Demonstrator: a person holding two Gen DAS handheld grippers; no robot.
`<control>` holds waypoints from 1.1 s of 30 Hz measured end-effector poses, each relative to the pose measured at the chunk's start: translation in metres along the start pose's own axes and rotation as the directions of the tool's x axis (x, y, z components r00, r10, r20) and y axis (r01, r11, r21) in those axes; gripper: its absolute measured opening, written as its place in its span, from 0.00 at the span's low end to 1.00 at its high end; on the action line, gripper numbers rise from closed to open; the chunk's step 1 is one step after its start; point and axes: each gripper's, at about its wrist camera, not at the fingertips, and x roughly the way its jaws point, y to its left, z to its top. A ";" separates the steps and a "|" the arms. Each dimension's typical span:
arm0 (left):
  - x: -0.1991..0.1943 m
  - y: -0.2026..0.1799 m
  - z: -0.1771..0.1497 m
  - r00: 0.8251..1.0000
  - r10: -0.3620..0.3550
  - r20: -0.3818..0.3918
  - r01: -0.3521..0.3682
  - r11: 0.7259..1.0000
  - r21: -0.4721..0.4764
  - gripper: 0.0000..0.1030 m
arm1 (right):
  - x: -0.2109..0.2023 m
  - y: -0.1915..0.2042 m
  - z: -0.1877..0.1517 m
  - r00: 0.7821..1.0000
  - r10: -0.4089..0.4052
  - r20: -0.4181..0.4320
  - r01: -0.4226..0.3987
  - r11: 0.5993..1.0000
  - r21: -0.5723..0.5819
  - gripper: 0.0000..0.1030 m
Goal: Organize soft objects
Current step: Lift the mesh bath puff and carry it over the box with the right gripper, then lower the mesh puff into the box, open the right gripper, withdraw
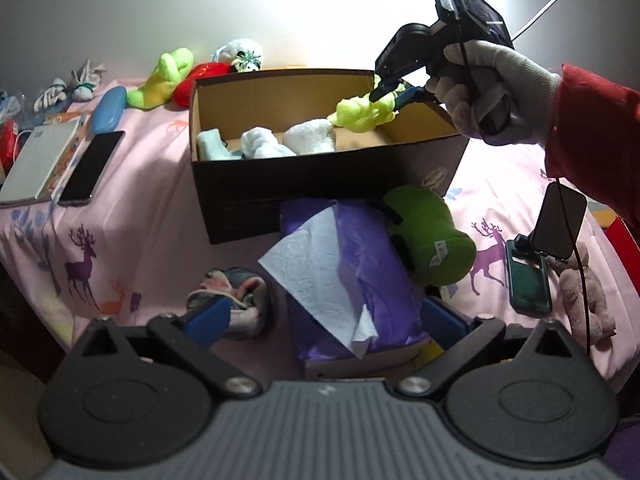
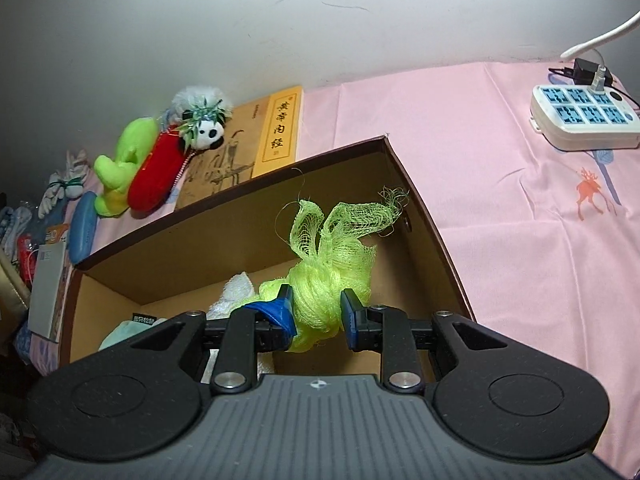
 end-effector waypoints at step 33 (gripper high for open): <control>0.016 0.028 0.028 0.999 0.054 0.005 -0.054 0.997 -0.048 0.98 | -0.055 -0.005 -0.037 0.989 0.150 0.007 -0.149 0.988 -0.048 0.11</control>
